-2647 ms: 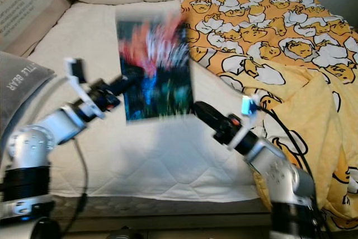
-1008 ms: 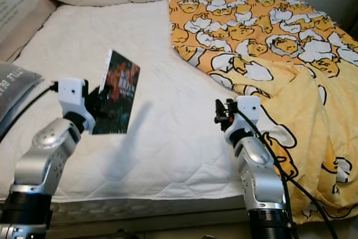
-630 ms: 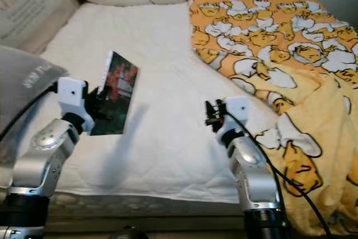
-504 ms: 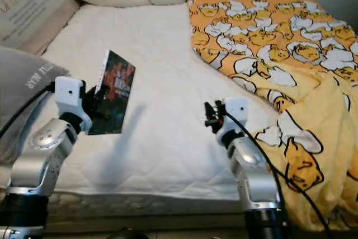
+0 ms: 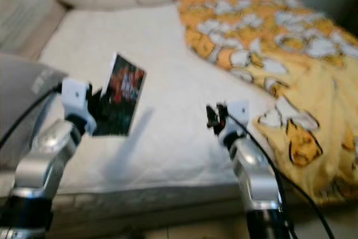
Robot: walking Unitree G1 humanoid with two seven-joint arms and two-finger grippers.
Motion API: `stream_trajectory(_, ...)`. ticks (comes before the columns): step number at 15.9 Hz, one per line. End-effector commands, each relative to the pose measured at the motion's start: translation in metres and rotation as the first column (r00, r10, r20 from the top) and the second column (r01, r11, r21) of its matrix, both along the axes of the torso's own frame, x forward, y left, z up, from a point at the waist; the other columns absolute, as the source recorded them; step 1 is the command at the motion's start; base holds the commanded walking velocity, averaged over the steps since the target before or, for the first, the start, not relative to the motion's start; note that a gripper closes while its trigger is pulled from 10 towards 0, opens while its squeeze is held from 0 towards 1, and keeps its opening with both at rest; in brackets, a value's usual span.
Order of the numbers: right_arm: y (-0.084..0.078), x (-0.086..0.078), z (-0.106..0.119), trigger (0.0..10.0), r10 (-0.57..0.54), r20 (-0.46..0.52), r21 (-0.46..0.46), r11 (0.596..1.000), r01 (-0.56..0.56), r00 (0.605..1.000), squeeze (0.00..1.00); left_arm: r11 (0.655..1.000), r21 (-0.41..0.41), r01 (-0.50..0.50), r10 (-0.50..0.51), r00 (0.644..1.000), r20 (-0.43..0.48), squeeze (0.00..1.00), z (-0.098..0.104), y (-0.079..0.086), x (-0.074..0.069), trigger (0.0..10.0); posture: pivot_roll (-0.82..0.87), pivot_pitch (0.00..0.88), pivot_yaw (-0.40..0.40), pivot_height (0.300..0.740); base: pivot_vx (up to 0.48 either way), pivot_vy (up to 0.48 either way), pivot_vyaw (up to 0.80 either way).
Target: Clean up the room
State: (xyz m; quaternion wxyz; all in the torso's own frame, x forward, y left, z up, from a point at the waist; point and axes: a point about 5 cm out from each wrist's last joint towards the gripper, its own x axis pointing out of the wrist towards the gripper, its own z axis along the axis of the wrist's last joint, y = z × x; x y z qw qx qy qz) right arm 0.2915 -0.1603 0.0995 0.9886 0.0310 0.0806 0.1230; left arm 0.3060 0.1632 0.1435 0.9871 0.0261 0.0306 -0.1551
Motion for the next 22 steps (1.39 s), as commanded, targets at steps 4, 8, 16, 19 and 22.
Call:
stream_trajectory(4, 0.006, 0.001, 0.002, 10.0, 0.018, 0.008, 0.022, 1.0, -0.018, 1.0, 0.0, 1.0, 0.021, -0.019, 0.018, 0.999, 0.042, 0.0, 0.008, 0.006, -0.001, 10.0, 0.06, 0.0, 0.019, 0.74, 0.0, 0.405, 0.0)
stream_trajectory(8, 0.007, 0.001, 0.002, 10.0, 0.026, 0.003, 0.028, 0.999, -0.026, 1.0, 0.0, 1.0, 0.0, -0.005, 0.005, 1.0, 0.028, 0.0, 0.007, 0.003, -0.004, 10.0, 0.06, 0.0, 0.017, 0.74, 0.0, 0.102, 0.0)
stream_trajectory(16, 0.003, 0.0, 0.002, 10.0, 0.011, -0.005, 0.034, 0.999, -0.011, 1.0, 0.0, 1.0, 0.002, 0.018, -0.018, 1.0, 0.024, 0.0, 0.004, -0.006, -0.005, 10.0, 0.05, 0.0, 0.018, 0.74, 0.185, 0.0, 0.0)
stream_trajectory(19, 0.002, 0.0, 0.002, 10.0, 0.008, -0.009, 0.038, 0.999, -0.008, 1.0, 0.0, 1.0, 0.0, 0.016, -0.016, 1.0, 0.02, 0.0, 0.003, -0.006, -0.005, 10.0, 0.05, 0.0, 0.017, 0.74, 0.342, 0.0, 0.0)
stream_trajectory(22, 0.006, -0.001, -0.001, 10.0, 0.065, -0.016, -0.061, 0.996, -0.065, 0.998, 0.0, 1.0, 0.002, 0.011, -0.011, 1.0, 0.02, 0.0, 0.003, -0.005, -0.006, 10.0, 0.06, 0.0, 0.014, 0.74, 0.355, 0.0, 0.27)
